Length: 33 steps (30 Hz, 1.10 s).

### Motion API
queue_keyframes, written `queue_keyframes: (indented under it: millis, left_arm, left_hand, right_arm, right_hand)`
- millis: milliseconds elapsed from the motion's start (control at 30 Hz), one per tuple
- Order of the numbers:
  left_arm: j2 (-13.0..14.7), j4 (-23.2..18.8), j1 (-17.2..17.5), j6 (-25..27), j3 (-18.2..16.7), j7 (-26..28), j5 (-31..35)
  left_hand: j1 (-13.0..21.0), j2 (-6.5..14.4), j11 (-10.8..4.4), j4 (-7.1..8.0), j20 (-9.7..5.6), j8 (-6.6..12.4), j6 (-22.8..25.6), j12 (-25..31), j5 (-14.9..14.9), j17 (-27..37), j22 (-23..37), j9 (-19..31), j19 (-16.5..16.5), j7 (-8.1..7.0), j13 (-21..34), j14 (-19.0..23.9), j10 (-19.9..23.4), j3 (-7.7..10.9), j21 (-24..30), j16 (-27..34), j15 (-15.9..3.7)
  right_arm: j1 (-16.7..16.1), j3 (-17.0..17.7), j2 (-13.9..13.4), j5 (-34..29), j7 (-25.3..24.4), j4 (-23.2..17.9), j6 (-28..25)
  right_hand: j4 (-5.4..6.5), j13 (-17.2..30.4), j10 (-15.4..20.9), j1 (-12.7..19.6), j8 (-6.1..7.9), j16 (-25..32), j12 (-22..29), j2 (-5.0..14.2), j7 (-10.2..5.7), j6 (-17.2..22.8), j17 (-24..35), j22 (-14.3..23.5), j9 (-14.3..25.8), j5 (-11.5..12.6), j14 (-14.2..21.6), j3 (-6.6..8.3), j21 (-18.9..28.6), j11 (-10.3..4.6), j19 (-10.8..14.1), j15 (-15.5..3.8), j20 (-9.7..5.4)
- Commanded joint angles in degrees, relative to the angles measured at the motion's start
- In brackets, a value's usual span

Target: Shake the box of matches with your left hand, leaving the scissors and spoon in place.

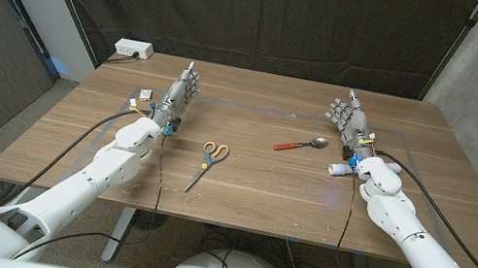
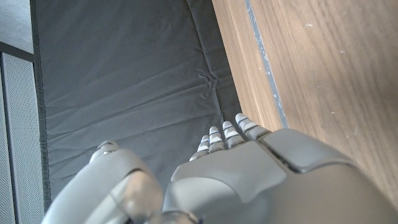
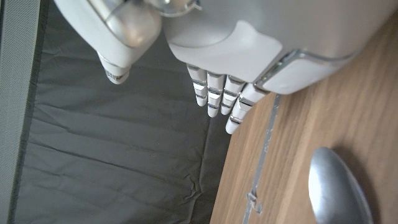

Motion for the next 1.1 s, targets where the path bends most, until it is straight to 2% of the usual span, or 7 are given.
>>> queue_keyframes:
  millis: [33, 233, 433, 633, 800, 967, 1100]
  left_arm:
    - [1.67, -1.67, 0.21, 0.11, -0.06, 0.00, 1.13]
    - [4.60, -5.65, 2.54, -0.86, -0.69, 5.14, 6.06]
    - [7.35, -7.46, 3.30, -0.37, -1.10, 7.79, 9.86]
    - [8.84, -7.78, 3.73, -0.65, -1.27, 10.01, 13.21]
    - [10.38, -6.48, 2.07, 0.49, -0.37, 10.90, 17.19]
    - [10.48, -6.24, 1.31, 1.81, 0.23, 15.00, 21.47]
    - [9.98, -6.37, 1.43, 2.50, 0.56, 21.40, 26.73]
  left_hand:
    - [0.96, 0.30, 0.04, 0.08, -2.51, 0.48, 0.28, 0.65, 0.44, 0.12, 0.20, 0.07, 0.07, -0.02, 0.27, 0.15, 0.49, 0.04, 0.39, 0.52, -0.07]
    - [3.35, 1.23, 0.00, -1.08, -1.65, 0.92, 1.84, 1.06, 0.69, 0.05, 0.17, 0.07, 0.35, -0.17, 0.26, 1.53, 2.06, 0.76, 0.37, 0.75, -0.38]
    - [5.93, 1.89, -0.44, -2.36, -1.41, 1.20, 3.07, 1.30, 0.76, 0.01, 0.16, 0.07, 0.81, -0.48, 0.26, 2.91, 3.32, 1.51, 0.43, 0.94, -0.79]
    - [7.74, 2.21, -0.75, -3.28, -1.08, 1.35, 3.91, 1.37, 0.74, -0.01, 0.17, 0.08, 1.07, -0.76, 0.27, 3.67, 4.01, 1.97, 0.44, 0.97, -0.99]
    - [9.89, 2.41, -1.13, -4.39, -0.68, 1.68, 5.62, 1.59, 0.63, -0.03, 0.18, 0.08, 1.32, -1.30, 0.28, 5.28, 5.39, 2.40, 0.43, 1.20, -1.66]
    - [11.32, 2.46, -1.87, -5.12, -0.27, 1.91, 7.10, 1.89, 0.47, -0.03, 0.21, 0.09, 2.24, -1.73, 0.29, 6.90, 6.98, 2.58, 0.68, 1.42, -2.04]
    - [13.37, 2.60, -2.06, -6.15, -0.24, 2.24, 9.28, 2.27, 0.27, -0.02, 0.32, 0.15, 5.27, -2.11, 0.34, 8.78, 9.31, 2.86, 1.62, 1.52, -2.42]
  right_arm:
    - [-0.49, -0.68, 0.84, -0.67, -0.83, 0.43, 0.59]
    - [-2.10, -0.60, 0.41, -1.37, -3.09, -2.42, 0.23]
    - [-3.07, -0.89, -0.18, -2.26, -4.94, -5.08, -0.99]
    - [-3.06, -1.32, -0.42, -3.67, -6.09, -6.44, -1.10]
    - [-3.28, -0.86, -0.59, -4.48, -7.21, -7.83, -0.10]
    - [-3.76, -0.08, -1.57, -4.58, -8.21, -9.88, -0.78]
    - [-4.12, 0.36, -1.98, -4.31, -8.63, -10.61, -1.33]
  right_hand:
    - [-0.15, 0.25, 0.62, 0.42, 0.30, 0.34, 0.24, -0.09, 0.06, 0.57, 0.22, 0.28, 0.15, 0.33, 0.48, 0.19, 0.25, -0.07, 0.34, -0.16, -0.44]
    - [-0.09, 0.24, 0.71, 0.30, 0.29, 0.37, 0.26, -0.03, 0.02, 0.57, 0.21, 0.28, 0.14, 0.36, 0.56, 0.14, 0.05, 0.03, 0.36, -0.19, -0.38]
    - [-0.07, 0.24, 0.75, 0.23, 0.33, 0.39, 0.25, 0.02, 0.00, 0.70, 0.20, 0.29, 0.13, 0.39, 0.64, 0.09, -0.16, 0.10, 0.38, -0.09, -0.28]
    - [-0.04, 0.24, 0.91, 0.15, 0.34, 0.41, 0.29, 0.07, -0.16, 0.77, 0.19, 0.30, 0.13, 0.42, 0.74, 0.04, -0.38, 0.12, 0.41, -0.02, -0.20]
    - [-0.04, 0.23, 1.04, 0.11, 0.38, 0.44, 0.33, 0.09, -0.18, 0.90, 0.18, 0.31, 0.12, 0.44, 0.84, 0.00, -0.52, 0.12, 0.49, -0.07, -0.17]
    - [-0.05, 0.23, 1.33, 0.09, 0.47, 0.47, 0.42, 0.13, -0.36, 1.17, 0.16, 0.32, 0.12, 0.47, 0.98, -0.03, -0.69, 0.12, 0.59, -0.13, -0.19]
    - [-0.04, 0.23, 1.35, 0.07, 0.48, 0.50, 0.42, 0.18, -0.42, 1.24, 0.16, 0.32, 0.12, 0.49, 1.09, -0.05, -0.79, 0.12, 0.69, -0.21, -0.16]
